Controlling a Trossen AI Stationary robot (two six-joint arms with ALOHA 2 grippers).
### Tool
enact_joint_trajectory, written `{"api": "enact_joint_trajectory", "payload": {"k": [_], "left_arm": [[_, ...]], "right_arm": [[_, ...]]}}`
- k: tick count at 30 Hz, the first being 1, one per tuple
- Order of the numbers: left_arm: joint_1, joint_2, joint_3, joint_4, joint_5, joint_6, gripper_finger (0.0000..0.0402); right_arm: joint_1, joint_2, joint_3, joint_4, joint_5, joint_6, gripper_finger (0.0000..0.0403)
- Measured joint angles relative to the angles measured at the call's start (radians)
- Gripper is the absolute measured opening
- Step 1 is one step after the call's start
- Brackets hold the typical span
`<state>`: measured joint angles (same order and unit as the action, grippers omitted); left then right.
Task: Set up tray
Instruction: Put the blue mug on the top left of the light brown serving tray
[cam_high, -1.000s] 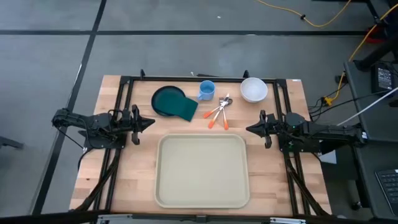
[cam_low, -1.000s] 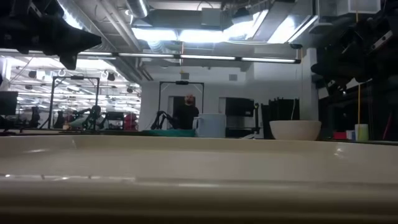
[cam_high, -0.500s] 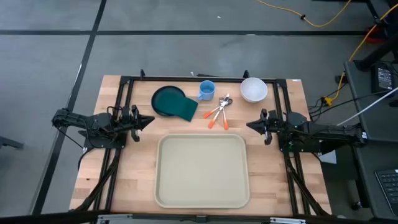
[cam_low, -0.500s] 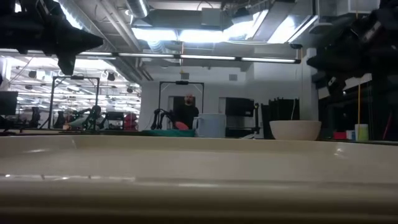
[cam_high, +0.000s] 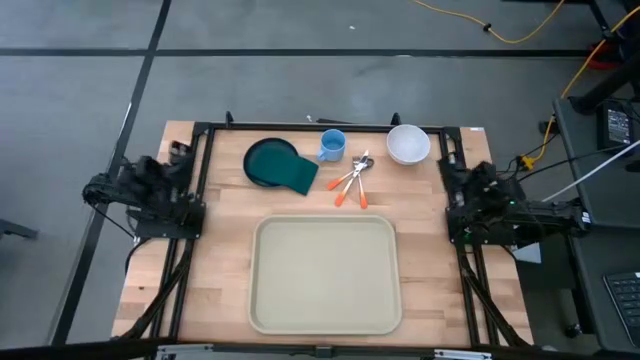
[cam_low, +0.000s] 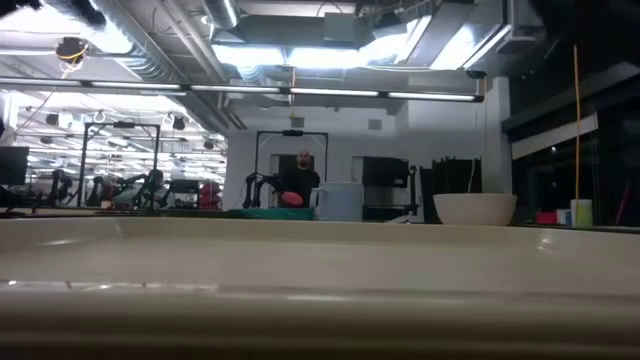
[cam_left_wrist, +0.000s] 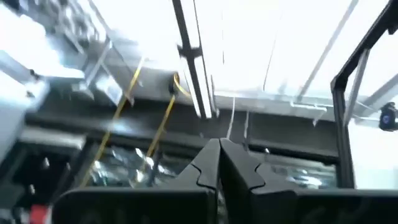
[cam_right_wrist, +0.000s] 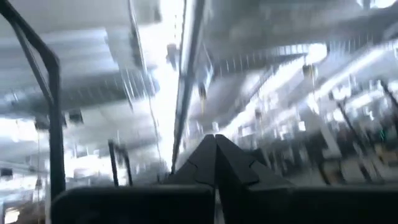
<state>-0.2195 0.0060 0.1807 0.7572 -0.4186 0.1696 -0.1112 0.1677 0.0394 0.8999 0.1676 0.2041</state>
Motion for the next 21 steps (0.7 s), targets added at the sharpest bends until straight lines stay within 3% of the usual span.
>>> {"api": "enact_joint_trajectory", "payload": {"k": [5, 8, 13, 21], "left_arm": [[0.0, 0.075, 0.159, -0.034, 0.033, 0.15, 0.0004], [0.0, 0.136, 0.279, -0.143, 0.028, 0.202, 0.0002], [0.0, 0.268, 0.497, -0.304, -0.009, 0.21, 0.0003], [0.0, 0.505, 0.868, -0.572, -0.03, 0.248, 0.0002]], "right_arm": [[0.0, 0.0, 0.133, -0.009, 0.0, -0.129, 0.0006], [0.0, 0.001, 0.245, -0.086, 0.009, -0.21, 0.0006], [0.0, 0.023, 0.468, -0.266, 0.114, -0.265, 0.0006], [0.0, 0.235, 0.886, -0.653, 0.113, -0.265, 0.0006]]}}
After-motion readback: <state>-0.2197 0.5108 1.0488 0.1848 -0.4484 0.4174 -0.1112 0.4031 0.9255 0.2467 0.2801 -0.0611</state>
